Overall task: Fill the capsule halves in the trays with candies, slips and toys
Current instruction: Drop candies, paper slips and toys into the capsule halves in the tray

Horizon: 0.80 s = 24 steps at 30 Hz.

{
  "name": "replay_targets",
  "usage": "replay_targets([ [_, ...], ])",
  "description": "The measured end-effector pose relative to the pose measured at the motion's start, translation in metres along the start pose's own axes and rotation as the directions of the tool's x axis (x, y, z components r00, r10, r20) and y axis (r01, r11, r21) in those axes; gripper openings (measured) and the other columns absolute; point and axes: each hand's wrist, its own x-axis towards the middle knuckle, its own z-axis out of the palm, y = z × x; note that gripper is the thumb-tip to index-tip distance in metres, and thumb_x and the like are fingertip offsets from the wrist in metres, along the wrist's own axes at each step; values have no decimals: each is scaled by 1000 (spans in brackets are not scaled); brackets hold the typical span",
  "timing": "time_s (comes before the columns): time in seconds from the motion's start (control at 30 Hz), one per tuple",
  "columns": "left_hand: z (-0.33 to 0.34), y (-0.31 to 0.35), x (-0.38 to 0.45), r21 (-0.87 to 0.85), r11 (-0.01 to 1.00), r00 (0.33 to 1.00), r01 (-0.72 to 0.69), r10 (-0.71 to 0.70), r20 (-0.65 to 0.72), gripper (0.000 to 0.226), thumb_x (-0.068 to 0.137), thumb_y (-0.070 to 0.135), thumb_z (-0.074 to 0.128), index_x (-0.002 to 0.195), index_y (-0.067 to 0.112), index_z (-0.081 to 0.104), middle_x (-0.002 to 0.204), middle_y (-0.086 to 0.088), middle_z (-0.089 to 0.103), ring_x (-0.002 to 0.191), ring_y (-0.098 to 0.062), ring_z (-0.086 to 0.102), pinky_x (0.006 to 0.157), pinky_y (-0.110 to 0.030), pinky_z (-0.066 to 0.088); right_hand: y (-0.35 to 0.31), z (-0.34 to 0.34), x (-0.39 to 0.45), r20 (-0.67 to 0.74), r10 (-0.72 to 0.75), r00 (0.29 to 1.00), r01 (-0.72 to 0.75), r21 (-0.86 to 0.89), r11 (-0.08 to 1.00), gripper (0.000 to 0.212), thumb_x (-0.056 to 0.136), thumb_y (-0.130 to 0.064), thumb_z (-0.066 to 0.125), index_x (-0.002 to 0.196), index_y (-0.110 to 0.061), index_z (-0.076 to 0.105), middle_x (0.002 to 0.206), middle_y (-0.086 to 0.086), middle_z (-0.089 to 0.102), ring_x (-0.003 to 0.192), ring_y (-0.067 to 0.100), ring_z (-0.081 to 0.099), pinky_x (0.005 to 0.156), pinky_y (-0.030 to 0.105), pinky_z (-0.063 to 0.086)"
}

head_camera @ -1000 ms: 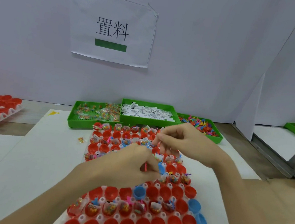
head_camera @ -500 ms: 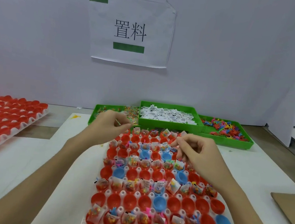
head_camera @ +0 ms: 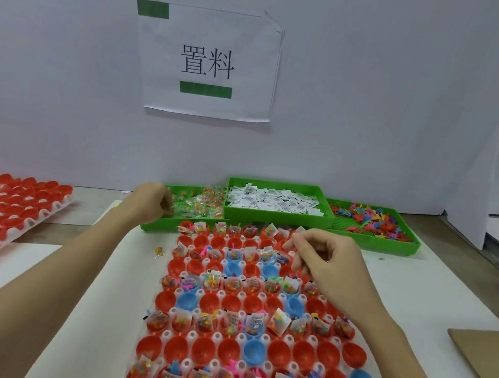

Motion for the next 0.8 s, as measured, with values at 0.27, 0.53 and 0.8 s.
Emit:
replay_targets([
  [0.27, 2, -3, -27, -177, 983, 936, -56, -10, -352, 14, 92, 10, 75, 104, 7, 82, 99, -13, 79, 81, -28, 71, 77, -37, 55, 0, -1, -1, 8, 14, 1000, -13, -28, 1000, 24, 102, -27, 59, 86, -23, 76, 66, 0, 71, 55, 6, 62, 59, 17, 50],
  [0.53, -3, 5, -56, -298, 952, 903, -63, -73, -424, 17, 91, 17, 77, 106, 9, 81, 120, -14, 74, 94, -32, 71, 86, -43, 56, 2, -1, -2, 21, 27, 999, -26, -47, 999, 24, 102, -29, 60, 85, -25, 77, 67, 0, 72, 58, 9, 63, 62, 20, 51],
  [0.8, -8, 59, -143, -832, 540, 930, -126, -227, -288, 14, 79, 30, 86, 90, 30, 77, 88, 11, 78, 80, -5, 74, 68, -18, 58, 6, -5, 2, -8, 13, 1000, -14, -53, 999, 25, 100, -33, 62, 84, -23, 77, 65, 0, 71, 55, 7, 64, 58, 15, 50],
])
